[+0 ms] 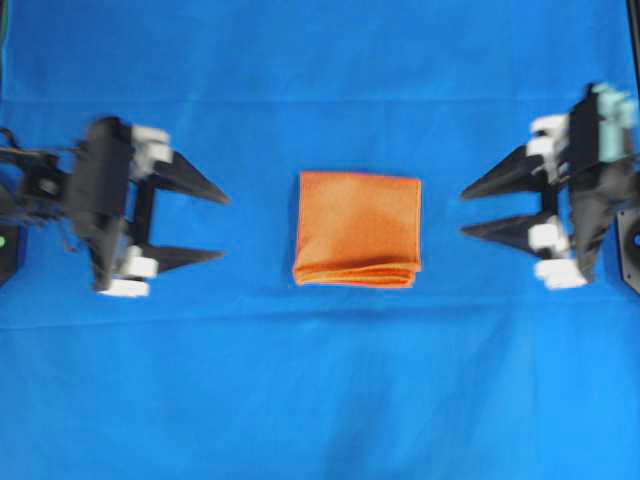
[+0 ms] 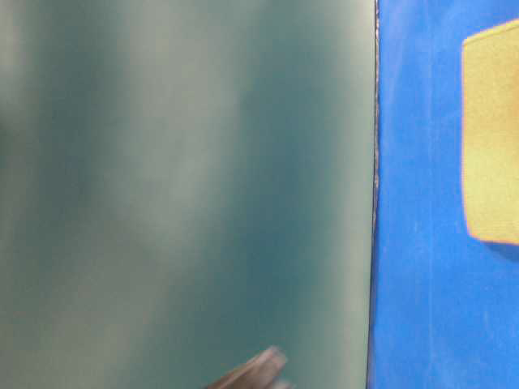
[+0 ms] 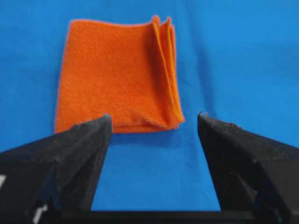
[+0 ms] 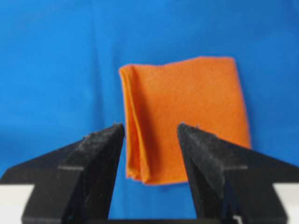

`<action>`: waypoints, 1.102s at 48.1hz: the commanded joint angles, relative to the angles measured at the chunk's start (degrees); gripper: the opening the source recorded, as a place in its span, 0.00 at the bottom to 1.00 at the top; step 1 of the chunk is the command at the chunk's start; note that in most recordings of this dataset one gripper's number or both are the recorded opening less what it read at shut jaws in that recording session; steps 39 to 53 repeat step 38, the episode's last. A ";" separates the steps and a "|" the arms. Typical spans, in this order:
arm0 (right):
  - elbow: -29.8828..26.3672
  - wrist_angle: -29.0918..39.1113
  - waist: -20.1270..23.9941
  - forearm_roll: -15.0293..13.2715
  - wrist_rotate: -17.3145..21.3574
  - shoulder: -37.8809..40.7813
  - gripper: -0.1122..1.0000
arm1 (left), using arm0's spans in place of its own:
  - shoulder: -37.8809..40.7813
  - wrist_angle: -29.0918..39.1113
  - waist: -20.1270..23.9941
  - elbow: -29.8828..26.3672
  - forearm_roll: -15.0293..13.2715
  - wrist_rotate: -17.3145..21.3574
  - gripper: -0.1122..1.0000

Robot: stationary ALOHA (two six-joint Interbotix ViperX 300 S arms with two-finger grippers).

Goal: Fold the orange towel.

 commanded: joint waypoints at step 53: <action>16.70 0.18 -7.38 -5.19 0.70 -24.43 0.60 | -40.78 4.31 5.80 23.03 -0.09 -1.93 0.71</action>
